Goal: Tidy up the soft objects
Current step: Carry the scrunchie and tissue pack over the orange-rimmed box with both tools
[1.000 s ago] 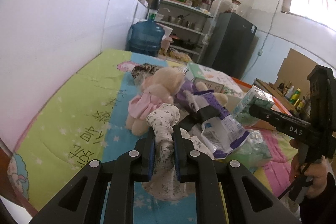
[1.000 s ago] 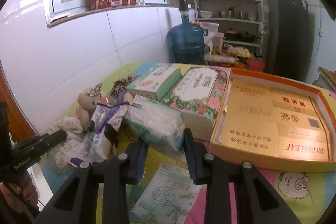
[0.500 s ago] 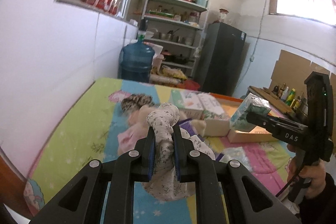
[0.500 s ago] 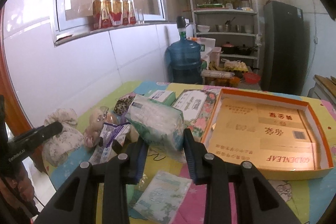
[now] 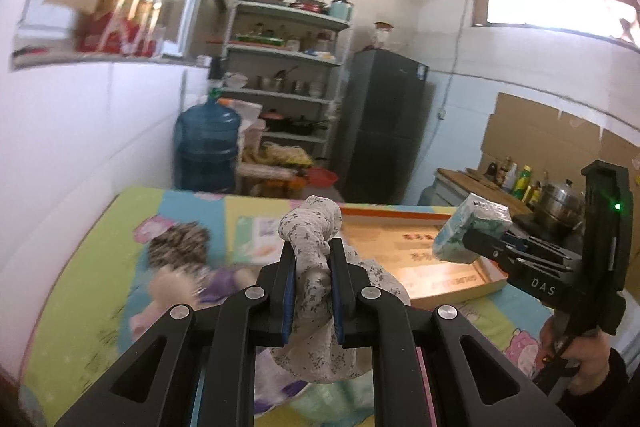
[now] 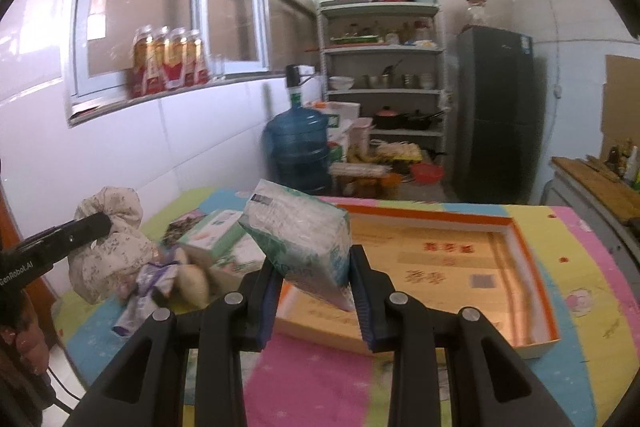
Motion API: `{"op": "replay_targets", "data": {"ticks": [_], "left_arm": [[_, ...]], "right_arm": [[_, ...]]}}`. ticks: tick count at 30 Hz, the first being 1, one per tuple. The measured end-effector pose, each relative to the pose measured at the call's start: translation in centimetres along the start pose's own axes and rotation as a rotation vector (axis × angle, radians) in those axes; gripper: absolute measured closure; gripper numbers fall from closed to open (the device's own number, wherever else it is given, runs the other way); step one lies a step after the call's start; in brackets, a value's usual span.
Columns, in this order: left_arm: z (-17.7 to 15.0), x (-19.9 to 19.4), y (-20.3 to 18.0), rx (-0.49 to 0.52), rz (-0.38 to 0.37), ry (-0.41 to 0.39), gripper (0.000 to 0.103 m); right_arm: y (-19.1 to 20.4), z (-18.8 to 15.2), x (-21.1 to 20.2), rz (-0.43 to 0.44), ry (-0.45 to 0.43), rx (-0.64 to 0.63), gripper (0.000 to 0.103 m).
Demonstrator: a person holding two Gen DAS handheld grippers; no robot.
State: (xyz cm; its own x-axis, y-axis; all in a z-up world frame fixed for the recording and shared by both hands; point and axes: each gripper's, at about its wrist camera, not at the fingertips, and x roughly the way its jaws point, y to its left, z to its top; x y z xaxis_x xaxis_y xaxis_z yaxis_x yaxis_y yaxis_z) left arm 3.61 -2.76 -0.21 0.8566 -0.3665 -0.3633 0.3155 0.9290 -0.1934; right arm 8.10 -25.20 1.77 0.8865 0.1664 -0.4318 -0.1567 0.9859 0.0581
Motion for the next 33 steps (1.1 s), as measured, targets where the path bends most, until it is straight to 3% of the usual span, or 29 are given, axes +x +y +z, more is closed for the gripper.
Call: {"op": "replay_targets", "data": {"ticks": [11, 22, 33], "left_arm": [[2.6, 5.2, -6.3, 0.050, -0.083, 0.003, 0.088], [3.8, 13.2, -10.3, 0.052, -0.131, 0.098, 0.088], [3.2, 21.1, -13.2, 0.031, -0.133, 0.197, 0.088]], "right_arm": [[-5.5, 0.9, -0.3, -0.094, -0.031, 0.012, 0.069], [-11.0, 0.8, 1.8, -0.096, -0.012, 0.066, 0.069], [-16.2, 0.8, 5.9, -0.088, 0.042, 0.139, 0.069]]}}
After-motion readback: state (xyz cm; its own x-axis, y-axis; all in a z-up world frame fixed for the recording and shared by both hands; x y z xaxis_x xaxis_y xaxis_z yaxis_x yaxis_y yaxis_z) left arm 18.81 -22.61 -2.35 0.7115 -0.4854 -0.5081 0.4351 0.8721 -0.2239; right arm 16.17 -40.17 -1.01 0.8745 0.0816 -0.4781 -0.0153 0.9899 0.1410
